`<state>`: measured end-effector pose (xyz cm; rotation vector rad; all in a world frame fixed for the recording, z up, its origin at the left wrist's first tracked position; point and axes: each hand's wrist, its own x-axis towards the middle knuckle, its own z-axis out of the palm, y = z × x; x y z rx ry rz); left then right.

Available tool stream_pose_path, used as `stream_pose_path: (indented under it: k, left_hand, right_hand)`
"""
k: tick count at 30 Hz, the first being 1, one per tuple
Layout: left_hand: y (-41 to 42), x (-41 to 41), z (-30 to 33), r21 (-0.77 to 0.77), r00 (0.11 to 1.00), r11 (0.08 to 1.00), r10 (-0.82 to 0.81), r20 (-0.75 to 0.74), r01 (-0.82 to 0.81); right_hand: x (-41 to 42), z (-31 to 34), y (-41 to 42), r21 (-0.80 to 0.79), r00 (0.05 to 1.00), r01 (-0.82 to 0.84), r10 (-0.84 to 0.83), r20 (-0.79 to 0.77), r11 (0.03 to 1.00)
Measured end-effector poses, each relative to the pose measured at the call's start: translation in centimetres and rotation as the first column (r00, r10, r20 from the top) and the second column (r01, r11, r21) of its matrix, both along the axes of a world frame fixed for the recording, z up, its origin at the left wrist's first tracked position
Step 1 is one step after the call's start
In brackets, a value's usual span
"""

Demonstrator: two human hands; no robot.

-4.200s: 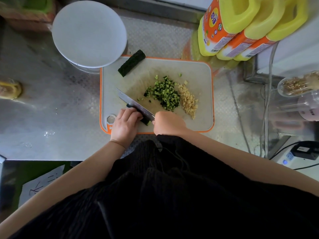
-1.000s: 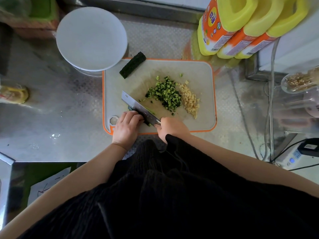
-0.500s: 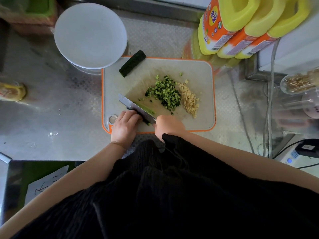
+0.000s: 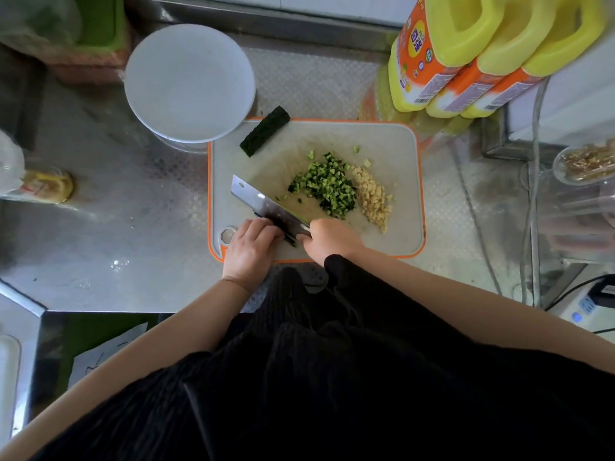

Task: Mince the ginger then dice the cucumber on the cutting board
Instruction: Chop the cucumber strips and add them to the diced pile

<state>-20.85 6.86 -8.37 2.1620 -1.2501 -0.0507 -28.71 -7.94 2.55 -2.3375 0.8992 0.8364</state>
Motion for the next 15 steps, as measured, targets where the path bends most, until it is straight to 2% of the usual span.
stream_pose_path:
  k: [6, 11, 15]
  left_hand:
    - [0.9, -0.1, 1.1, 0.052, 0.998, 0.998, 0.021, 0.052, -0.024]
    - [0.9, 0.4, 2.0, 0.122, 0.993, 0.992, -0.044, 0.11, 0.03]
    - [-0.1, 1.0, 2.5, 0.207, 0.988, 0.977, -0.084, 0.127, 0.057]
  right_hand:
    - [-2.0, 0.5, 0.5, -0.033, 0.995, 0.089, -0.087, 0.041, 0.996]
    - [-3.1, 0.6, -0.3, 0.058, 0.943, 0.243, -0.25, 0.221, 0.968]
    - [-3.8, 0.1, -0.9, 0.093, 0.906, 0.321, -0.334, 0.26, 0.943]
